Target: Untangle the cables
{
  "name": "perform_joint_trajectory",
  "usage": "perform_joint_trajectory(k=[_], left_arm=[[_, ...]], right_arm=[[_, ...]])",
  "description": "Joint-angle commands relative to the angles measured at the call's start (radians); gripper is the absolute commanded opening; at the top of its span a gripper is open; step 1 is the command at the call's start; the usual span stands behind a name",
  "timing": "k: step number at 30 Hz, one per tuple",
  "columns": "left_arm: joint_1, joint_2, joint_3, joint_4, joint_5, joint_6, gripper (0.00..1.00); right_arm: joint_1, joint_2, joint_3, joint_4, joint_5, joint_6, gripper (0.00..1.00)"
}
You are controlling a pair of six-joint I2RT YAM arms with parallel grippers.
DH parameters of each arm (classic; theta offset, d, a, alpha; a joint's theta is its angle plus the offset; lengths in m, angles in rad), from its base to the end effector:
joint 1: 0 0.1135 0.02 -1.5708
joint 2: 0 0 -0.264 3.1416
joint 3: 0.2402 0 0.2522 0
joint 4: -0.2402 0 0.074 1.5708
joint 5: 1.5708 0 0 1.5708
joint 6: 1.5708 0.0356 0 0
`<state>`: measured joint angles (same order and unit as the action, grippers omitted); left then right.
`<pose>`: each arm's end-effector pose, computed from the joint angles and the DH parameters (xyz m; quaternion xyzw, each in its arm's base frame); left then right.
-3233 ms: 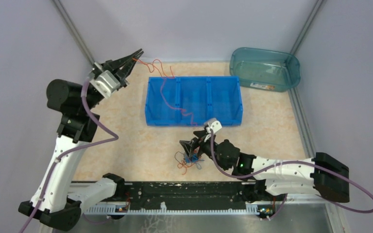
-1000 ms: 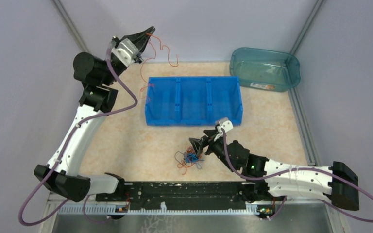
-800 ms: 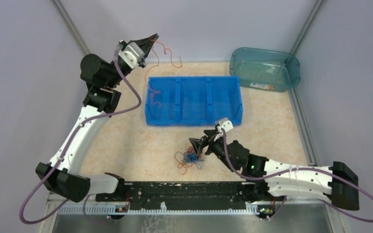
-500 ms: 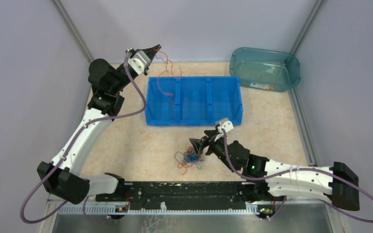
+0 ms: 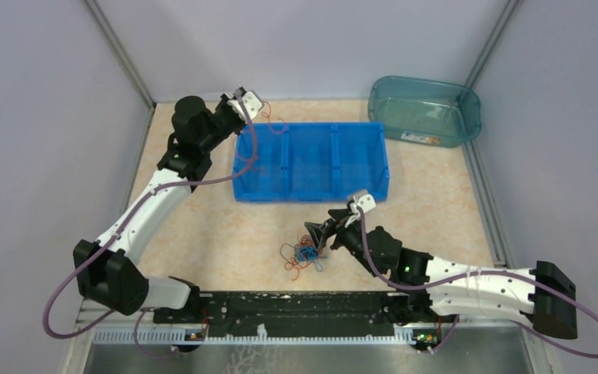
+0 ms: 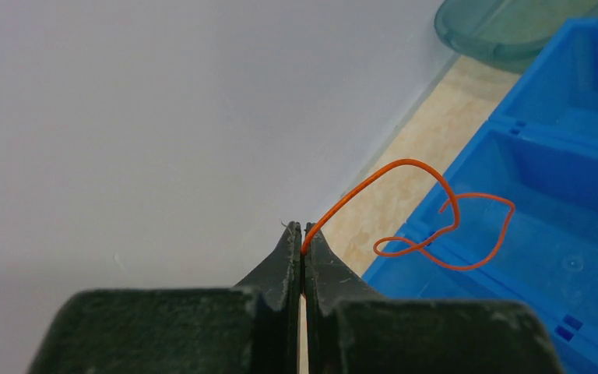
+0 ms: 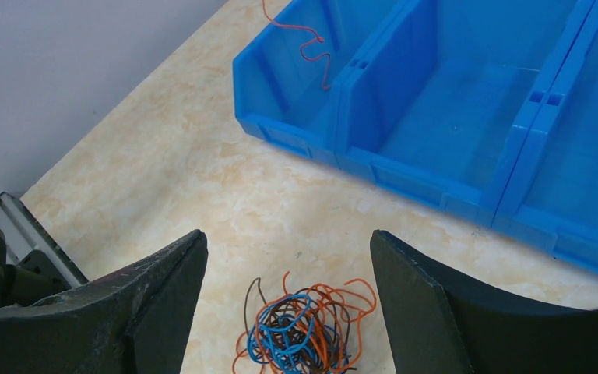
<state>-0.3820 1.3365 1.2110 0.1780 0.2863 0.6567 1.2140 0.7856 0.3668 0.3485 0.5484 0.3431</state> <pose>0.2906 -0.1276 0.4048 0.4280 0.5401 0.0010 0.7247 0.0822 0.1675 0.2481 -0.1296 0.7164 0.3199 0.6064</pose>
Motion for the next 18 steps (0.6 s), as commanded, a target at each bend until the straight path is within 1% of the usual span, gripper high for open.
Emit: perform_joint_trajectory(k=[1, 6, 10, 12, 14, 16, 18], left_arm=[[-0.003, 0.049, -0.013, -0.127, -0.117, 0.078, 0.00], [-0.001, 0.101, -0.039, -0.189, -0.202, 0.147, 0.00], [-0.003, 0.125, -0.080, -0.195, -0.252, 0.232, 0.00], [-0.002, 0.148, -0.101, -0.177, -0.279, 0.299, 0.00], [-0.002, 0.160, -0.093, -0.191, -0.275, 0.290, 0.00], [-0.004, 0.166, -0.084, -0.215, -0.236, 0.265, 0.01], [-0.007, 0.176, -0.073, -0.250, -0.192, 0.244, 0.06]], right_arm=[[-0.008, 0.004, 0.010, 0.029, -0.001, 0.007, 0.77], [-0.008, 0.000, 0.014, 0.012, 0.001, 0.005, 0.77], [-0.008, -0.009, 0.015, -0.001, 0.004, 0.004, 0.77], [-0.008, -0.014, 0.016, -0.003, 0.007, 0.004, 0.77], [-0.008, -0.013, 0.015, -0.004, 0.009, 0.005, 0.77], [-0.008, -0.011, 0.017, -0.005, 0.009, 0.008, 0.77], [-0.008, -0.010, 0.016, -0.004, 0.011, 0.009, 0.77]])
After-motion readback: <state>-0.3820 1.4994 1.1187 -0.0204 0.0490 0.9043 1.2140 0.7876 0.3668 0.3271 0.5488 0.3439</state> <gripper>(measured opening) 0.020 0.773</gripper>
